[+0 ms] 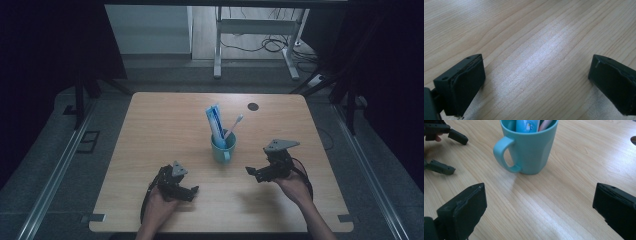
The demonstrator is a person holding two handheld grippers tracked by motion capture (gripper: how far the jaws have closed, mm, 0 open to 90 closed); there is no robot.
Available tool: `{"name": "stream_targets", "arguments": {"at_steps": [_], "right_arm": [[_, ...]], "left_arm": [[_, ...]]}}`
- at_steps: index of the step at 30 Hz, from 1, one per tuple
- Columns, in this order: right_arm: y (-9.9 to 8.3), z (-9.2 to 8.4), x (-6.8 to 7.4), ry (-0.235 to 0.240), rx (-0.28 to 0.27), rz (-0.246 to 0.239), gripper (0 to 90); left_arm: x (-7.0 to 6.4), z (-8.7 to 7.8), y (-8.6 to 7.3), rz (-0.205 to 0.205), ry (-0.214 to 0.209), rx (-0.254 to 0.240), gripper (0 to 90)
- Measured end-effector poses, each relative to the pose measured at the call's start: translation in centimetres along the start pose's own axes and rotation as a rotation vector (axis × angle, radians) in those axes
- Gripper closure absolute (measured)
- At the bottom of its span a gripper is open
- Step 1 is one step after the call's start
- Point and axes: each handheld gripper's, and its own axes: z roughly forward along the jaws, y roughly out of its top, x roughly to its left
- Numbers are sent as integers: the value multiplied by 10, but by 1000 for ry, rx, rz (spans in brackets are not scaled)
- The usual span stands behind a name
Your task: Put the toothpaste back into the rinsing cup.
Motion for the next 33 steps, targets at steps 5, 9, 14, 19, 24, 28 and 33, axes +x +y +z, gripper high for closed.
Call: {"name": "stream_targets", "arguments": {"at_steps": [5,9,14,19,24,28,33], "right_arm": [[-8,-3,0,-11,5,-4,0],[-15,-5,0,-17,11,-4,0],[-25,-6,-1,-22,16,2,0],[-35,-8,-1,-32,19,5,0],[-45,-8,0,-43,28,7,0],[-54,-7,0,-45,30,14,0],[-67,-4,0,-44,37,32,0]], "left_arm": [[0,0,0,-3,-1,1,11],[0,0,0,-6,0,-2,11],[-1,0,0,-8,2,-2,11],[0,0,0,-5,2,1,11],[-1,0,0,-6,3,0,11],[-1,0,0,-10,3,0,11],[-1,0,0,-15,3,-3,11]]}}
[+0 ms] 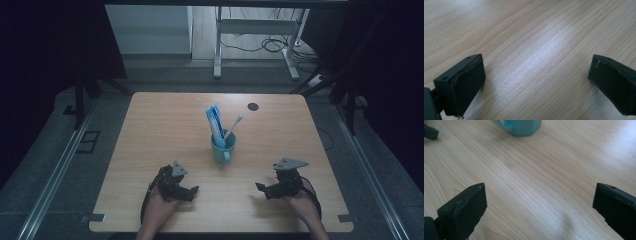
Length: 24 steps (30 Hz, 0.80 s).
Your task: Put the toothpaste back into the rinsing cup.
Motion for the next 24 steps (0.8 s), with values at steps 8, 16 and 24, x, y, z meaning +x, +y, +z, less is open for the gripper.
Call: {"name": "stream_targets", "arguments": {"at_steps": [8,16,24], "right_arm": [[-16,5,0,1,18,20,0],[-25,10,1,-5,41,15,0],[-30,15,5,-13,61,-10,0]], "left_arm": [[0,0,0,4,0,1,11],[0,0,0,4,1,1,11],[0,0,0,3,2,0,11]]}}
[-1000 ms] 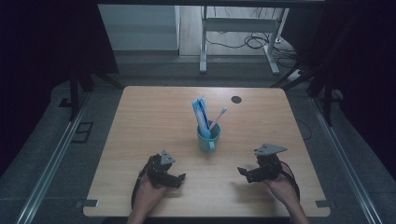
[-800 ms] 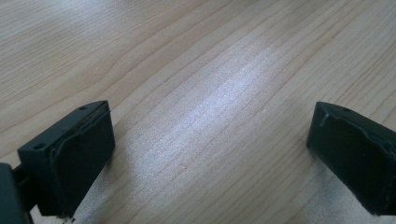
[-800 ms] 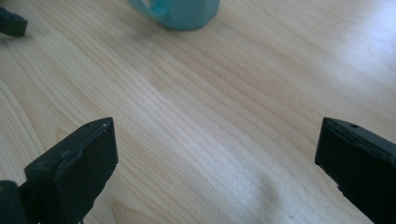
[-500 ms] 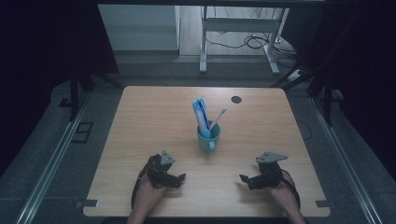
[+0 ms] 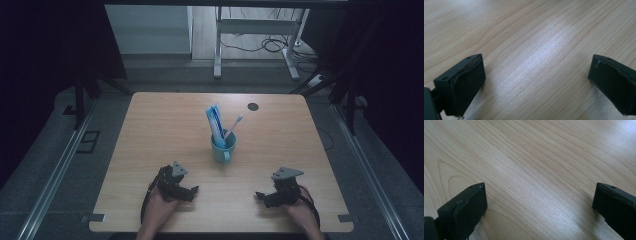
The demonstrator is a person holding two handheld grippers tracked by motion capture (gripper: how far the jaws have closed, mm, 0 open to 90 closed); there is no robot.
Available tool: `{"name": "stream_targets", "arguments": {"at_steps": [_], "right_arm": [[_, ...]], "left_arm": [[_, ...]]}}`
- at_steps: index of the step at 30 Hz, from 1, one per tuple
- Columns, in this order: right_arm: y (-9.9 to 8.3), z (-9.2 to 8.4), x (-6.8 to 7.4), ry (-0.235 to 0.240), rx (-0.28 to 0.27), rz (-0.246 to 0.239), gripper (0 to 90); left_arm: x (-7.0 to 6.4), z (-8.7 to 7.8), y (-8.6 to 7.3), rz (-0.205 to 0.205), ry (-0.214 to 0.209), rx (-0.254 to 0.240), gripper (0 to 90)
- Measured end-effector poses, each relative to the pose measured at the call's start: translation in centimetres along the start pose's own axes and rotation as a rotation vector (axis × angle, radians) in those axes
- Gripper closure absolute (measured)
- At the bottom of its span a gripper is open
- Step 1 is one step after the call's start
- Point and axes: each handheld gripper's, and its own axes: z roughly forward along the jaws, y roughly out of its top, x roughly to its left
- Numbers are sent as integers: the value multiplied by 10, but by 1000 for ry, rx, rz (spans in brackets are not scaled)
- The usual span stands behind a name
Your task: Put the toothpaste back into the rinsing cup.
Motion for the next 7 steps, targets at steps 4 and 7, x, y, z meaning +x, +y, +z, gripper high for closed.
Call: {"name": "stream_targets", "arguments": {"at_steps": [4,7], "right_arm": [[0,0,0,-1,1,-1,0],[0,0,0,-2,1,-1,0]], "left_arm": [[0,0,0,0,0,0,11],[0,0,0,0,0,0,11]]}}
